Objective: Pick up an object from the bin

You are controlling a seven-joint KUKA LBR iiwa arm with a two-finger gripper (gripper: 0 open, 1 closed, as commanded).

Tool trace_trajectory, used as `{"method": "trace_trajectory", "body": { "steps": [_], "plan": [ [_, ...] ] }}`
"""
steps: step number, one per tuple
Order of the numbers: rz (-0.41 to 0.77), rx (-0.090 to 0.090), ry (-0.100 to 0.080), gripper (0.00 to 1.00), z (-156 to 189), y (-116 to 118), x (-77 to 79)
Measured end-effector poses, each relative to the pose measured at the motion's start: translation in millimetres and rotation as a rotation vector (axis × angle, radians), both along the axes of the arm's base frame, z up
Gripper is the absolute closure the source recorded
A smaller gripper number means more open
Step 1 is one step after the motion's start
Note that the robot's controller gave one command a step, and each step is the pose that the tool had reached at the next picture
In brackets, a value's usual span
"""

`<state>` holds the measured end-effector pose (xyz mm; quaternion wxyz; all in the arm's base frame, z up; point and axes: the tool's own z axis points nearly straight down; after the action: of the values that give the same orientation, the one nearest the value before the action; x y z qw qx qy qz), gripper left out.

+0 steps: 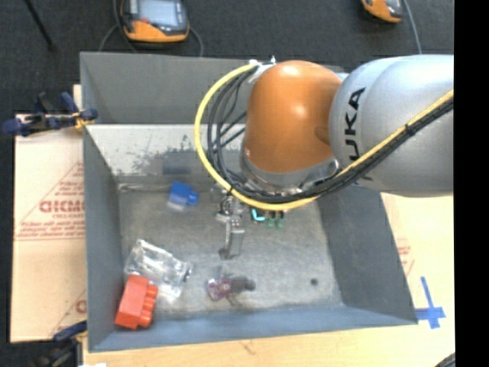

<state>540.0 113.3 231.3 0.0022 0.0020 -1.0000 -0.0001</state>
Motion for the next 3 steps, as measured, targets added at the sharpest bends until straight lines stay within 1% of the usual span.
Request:
{"method": "trace_trajectory", "body": {
  "steps": [1,2,3],
  "plan": [
    [-0.129,-0.001,0.002,0.0,-152.9,4.5,-24.3],
    [-0.169,0.0,-0.003,0.0,-161.8,13.8,-46.1],
    [-0.174,0.001,-0.006,1.0,-160.9,13.2,-44.6]
  ]
}}
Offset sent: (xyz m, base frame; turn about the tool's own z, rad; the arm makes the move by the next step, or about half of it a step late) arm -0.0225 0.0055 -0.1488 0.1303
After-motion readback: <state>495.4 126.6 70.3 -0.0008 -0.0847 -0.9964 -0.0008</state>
